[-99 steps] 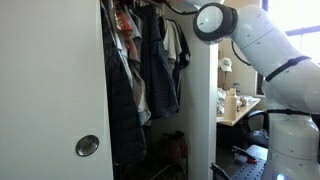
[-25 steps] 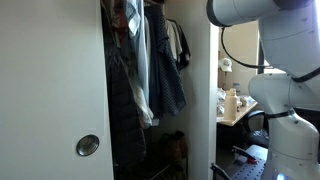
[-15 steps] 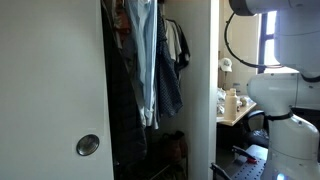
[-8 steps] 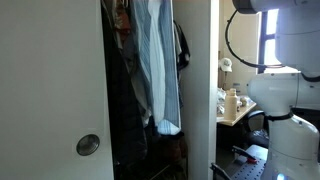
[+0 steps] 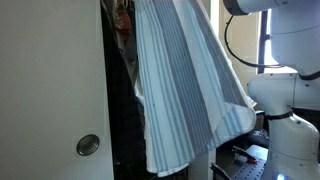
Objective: Remove the striped blue shirt from the rail then place it back on the rail
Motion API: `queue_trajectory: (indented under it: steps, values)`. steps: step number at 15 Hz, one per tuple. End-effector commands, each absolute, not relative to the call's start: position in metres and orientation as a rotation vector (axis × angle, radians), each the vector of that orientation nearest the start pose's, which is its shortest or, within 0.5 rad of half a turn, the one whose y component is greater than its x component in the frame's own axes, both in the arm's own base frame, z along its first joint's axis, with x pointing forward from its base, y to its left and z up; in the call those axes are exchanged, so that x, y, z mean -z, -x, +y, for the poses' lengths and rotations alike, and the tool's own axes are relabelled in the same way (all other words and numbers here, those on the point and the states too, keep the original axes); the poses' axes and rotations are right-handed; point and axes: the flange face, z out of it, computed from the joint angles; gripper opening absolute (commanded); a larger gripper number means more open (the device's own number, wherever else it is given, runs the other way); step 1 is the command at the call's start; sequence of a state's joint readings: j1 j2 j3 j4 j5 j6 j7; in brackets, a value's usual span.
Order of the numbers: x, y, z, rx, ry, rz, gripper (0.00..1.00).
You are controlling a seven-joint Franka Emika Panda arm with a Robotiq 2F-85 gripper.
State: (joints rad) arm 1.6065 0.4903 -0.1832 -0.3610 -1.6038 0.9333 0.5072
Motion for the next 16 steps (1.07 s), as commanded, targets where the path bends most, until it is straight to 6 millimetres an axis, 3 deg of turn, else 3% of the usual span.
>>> queue_trajectory:
  steps: [1, 6, 16]
  values:
    - [-0.928, -0.187, 0.425, -1.401, -2.122, -0.168, 0.03]
    - [-0.941, -0.244, 0.408, -1.432, -2.098, -0.099, 0.03]
    - [-0.937, -0.346, 0.38, -1.483, -2.243, 0.025, 0.03]
